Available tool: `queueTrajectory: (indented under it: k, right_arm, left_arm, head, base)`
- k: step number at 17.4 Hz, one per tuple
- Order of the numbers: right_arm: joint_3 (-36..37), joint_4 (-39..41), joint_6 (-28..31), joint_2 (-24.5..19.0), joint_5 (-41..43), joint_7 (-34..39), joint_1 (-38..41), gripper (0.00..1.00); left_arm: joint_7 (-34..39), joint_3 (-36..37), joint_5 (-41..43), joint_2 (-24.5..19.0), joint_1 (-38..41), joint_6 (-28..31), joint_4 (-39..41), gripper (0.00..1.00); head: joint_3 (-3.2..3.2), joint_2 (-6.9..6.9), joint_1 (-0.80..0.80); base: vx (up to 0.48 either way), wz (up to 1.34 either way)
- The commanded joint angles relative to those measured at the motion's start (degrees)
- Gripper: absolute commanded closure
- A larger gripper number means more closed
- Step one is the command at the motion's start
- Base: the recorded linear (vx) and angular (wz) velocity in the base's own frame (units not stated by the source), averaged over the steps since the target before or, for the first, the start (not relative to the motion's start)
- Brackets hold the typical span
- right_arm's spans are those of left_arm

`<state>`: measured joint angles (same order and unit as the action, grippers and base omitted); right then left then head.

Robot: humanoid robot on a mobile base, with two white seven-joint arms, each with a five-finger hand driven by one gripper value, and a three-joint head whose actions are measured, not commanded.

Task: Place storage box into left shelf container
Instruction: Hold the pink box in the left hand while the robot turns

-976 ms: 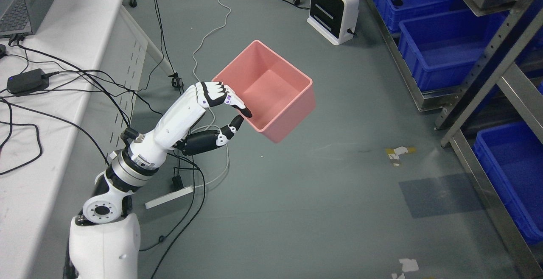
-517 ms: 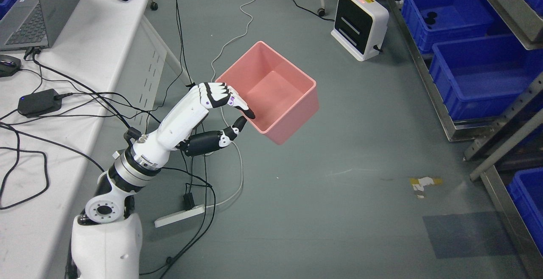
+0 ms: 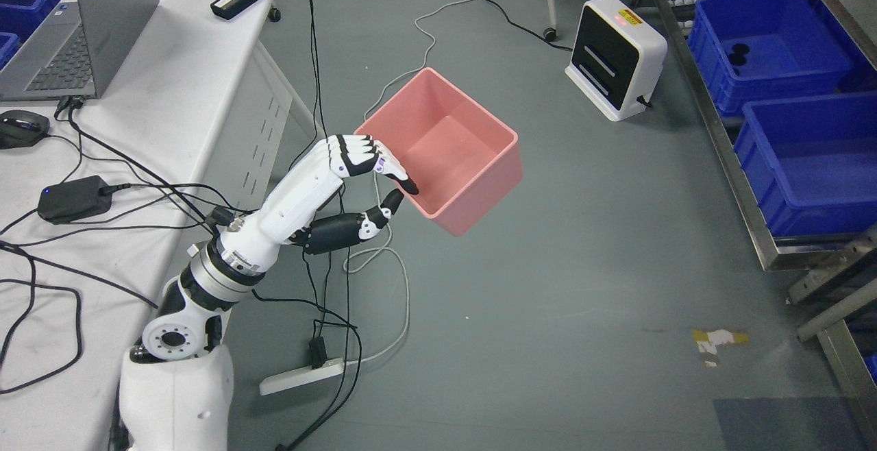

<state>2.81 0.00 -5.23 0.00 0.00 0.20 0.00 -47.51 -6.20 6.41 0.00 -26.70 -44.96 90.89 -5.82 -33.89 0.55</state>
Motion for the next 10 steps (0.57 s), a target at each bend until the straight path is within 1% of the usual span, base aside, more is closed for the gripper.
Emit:
queueTrajectory:
  k: [1,6,10]
  right_arm:
    - [0.0,1.0,0.0,1.0,0.2,-0.2,0.4,0.0]
    - [0.0,1.0,0.0,1.0,0.2,-0.2,0.4,0.0]
    - [0.0,1.0,0.0,1.0,0.2,-0.2,0.4,0.0]
  left_arm:
    - [0.1,1.4,-0.3,-1.0,0.7,0.0,0.0,0.99]
    - [0.1,1.7,-0.3,-1.0,1.3,0.0,0.0,0.99]
    - [0.1,2.2,-0.3,-1.0,1.3,0.0,0.0,0.98]
  head:
    - [0.0,0.0,0.0]
    - [0.0,0.0,0.0]
    - [0.0,0.0,0.0]
  base:
    - [0.183,0.07]
    - [0.171,-0.06]
    - [0.18,-0.62]
